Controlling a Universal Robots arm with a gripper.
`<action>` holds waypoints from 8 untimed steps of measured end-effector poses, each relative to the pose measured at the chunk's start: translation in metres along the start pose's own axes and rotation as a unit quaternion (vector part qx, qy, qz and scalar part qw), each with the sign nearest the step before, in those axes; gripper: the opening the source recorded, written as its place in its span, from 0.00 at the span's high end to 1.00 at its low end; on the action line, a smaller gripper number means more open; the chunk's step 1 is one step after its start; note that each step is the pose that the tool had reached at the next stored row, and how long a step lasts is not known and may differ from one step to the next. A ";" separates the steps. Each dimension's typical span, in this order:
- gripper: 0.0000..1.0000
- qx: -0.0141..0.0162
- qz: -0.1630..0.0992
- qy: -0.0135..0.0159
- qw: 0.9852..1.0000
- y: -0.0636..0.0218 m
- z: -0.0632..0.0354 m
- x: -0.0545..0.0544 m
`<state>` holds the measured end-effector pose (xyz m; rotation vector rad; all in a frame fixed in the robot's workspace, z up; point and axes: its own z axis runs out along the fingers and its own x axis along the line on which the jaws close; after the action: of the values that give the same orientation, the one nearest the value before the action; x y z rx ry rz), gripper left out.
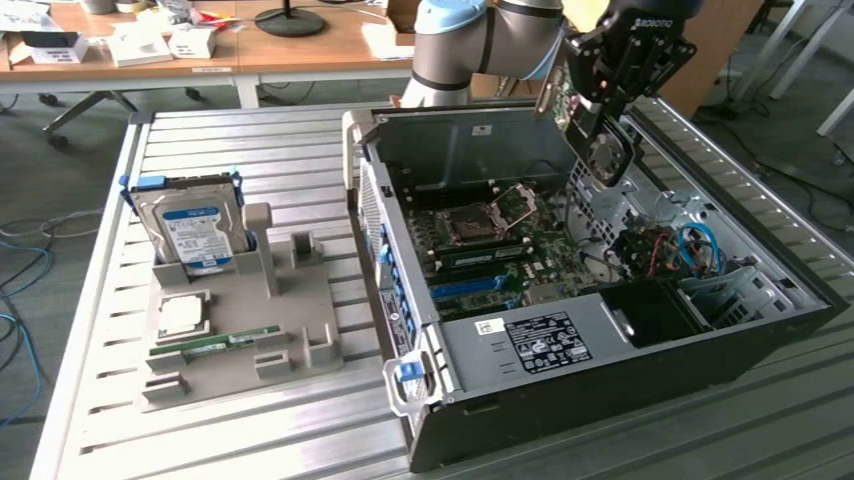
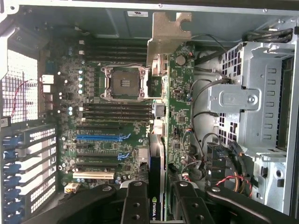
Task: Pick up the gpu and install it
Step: 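Insert the gpu into the slot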
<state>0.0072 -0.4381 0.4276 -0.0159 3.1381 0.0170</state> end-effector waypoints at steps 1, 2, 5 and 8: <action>0.74 0.000 -0.005 0.000 1.000 0.0000 0.0000 0.000; 0.74 0.000 -0.010 0.000 1.000 0.0000 0.0000 0.000; 0.74 0.000 -0.030 0.000 1.000 0.0000 0.0002 0.000; 0.74 0.000 -0.052 0.001 0.999 0.0000 0.0004 0.000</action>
<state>0.0072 -0.4380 0.4272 -0.1791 3.1336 0.0168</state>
